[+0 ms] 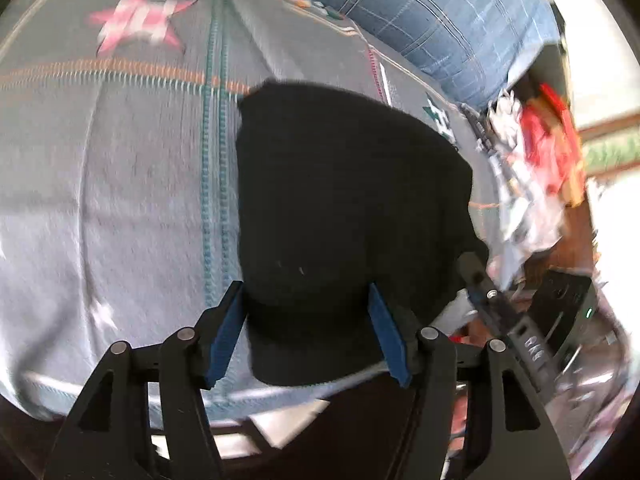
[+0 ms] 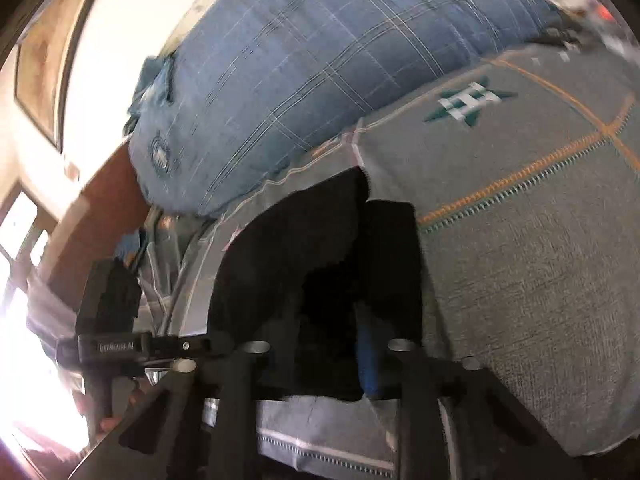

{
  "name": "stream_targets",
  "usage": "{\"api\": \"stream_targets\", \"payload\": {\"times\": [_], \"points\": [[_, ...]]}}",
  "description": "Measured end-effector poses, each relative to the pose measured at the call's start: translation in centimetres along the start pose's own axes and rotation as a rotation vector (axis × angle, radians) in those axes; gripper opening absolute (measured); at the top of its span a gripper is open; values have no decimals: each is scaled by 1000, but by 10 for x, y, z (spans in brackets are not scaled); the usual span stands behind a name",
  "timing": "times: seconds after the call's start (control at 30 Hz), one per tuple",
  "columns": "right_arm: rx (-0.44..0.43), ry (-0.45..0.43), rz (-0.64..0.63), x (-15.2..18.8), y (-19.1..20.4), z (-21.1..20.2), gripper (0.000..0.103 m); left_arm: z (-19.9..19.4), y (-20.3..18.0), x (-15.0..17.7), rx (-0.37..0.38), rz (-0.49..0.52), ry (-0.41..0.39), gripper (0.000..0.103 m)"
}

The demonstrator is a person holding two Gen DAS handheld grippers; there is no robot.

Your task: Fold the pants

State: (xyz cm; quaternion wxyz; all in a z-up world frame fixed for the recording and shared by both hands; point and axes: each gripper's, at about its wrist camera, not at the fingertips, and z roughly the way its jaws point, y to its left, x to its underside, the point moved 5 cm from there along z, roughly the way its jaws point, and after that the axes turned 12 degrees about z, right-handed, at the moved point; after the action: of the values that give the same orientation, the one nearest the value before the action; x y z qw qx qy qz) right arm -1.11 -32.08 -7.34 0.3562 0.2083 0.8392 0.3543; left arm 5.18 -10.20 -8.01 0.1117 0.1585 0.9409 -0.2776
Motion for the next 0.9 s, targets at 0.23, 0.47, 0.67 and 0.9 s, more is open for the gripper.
{"api": "stream_targets", "payload": {"times": [0.23,0.47,0.67,0.9], "points": [[113,42,-21,18,-27,3,14,9,-6,9,-89,69,-34,66],[76,25,34,13,-23,-6,19,-4,-20,8,-188,145,-81,65],[57,1,84,0,-18,-20,36,-16,-28,12,-224,192,-121,65],[53,-30,107,-17,-15,-31,49,-26,-33,6,-266,225,-164,65]]}}
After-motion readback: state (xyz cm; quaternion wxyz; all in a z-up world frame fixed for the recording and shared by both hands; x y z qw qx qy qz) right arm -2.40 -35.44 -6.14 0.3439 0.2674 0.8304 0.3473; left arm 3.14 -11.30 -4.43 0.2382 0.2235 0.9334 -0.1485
